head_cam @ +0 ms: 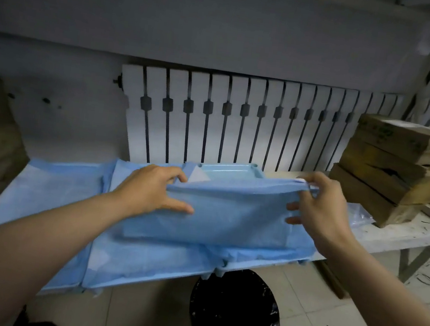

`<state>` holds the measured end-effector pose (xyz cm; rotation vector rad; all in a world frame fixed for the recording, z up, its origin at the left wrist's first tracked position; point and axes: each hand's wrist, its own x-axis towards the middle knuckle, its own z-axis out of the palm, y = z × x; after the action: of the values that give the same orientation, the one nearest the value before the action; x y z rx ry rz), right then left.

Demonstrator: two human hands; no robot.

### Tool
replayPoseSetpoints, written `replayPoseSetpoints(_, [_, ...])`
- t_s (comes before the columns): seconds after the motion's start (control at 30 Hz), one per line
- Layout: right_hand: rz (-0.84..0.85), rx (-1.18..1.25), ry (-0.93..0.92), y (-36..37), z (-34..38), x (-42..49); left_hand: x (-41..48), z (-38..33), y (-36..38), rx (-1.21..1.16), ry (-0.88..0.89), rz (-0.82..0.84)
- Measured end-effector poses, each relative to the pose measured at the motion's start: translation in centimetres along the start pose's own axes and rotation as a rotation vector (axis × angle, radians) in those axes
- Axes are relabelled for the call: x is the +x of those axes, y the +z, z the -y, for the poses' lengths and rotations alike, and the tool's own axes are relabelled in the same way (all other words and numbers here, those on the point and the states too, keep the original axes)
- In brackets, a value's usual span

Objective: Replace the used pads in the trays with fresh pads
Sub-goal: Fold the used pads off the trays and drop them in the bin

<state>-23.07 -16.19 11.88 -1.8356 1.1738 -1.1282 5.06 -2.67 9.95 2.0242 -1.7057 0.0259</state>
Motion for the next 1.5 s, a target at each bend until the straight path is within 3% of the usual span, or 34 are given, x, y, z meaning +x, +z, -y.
replayPoseSetpoints(0.17, [0.011, 0.256, 0.060, 0.8, 3.1, -0.4, -1.1, 3.0, -2.7, 0.294, -0.127, 0.131])
replayPoseSetpoints(0.27, [-0.001, 0.369, 0.065, 1.1, 5.1, -0.3, -2.4, 4.0, -5.4, 0.062, -0.288, 0.072])
replayPoseSetpoints(0.37, [-0.013, 0.430, 0.037, 1.5, 6.8, 0.3, -3.0, 4.3, -7.8, -0.297, -0.424, -0.136])
replayPoseSetpoints(0.53, [-0.119, 0.515, -0.123, 2.6, 9.9, 1.1, -2.5, 2.7, -10.9, -0.704, -0.482, -0.568])
replayPoseSetpoints(0.7, [-0.186, 0.585, -0.245, 3.9, 12.2, 2.4, -0.9, 2.8, -12.3, -0.742, -0.471, -0.864])
replayPoseSetpoints(0.8, [-0.130, 0.524, -0.202, 5.2, 12.4, 3.8, -0.1, 4.9, -11.9, -0.658, -0.535, -0.801])
replayPoseSetpoints(0.9, [-0.033, 0.445, -0.011, 7.0, 11.1, 5.4, 0.2, 7.1, -10.3, -0.562, -0.726, -0.568])
replayPoseSetpoints(1.0, [0.046, 0.384, 0.142, 9.1, 9.6, 7.2, 1.2, 7.9, -9.0, -0.773, -0.845, -0.448])
replayPoseSetpoints(1.13, [-0.006, 0.397, 0.145, 11.0, 9.5, 10.5, 5.5, 8.3, -9.0, -0.911, -0.750, -0.564])
replayPoseSetpoints(1.37, [-0.085, 0.417, -0.151, 11.1, 14.4, 16.2, 13.6, 6.1, -14.3, -1.014, -0.426, -0.920])
replayPoseSetpoints(1.5, [-0.156, 0.457, -0.304, 9.5, 17.3, 17.5, 15.1, 4.2, -17.6, -1.045, -0.277, -1.027])
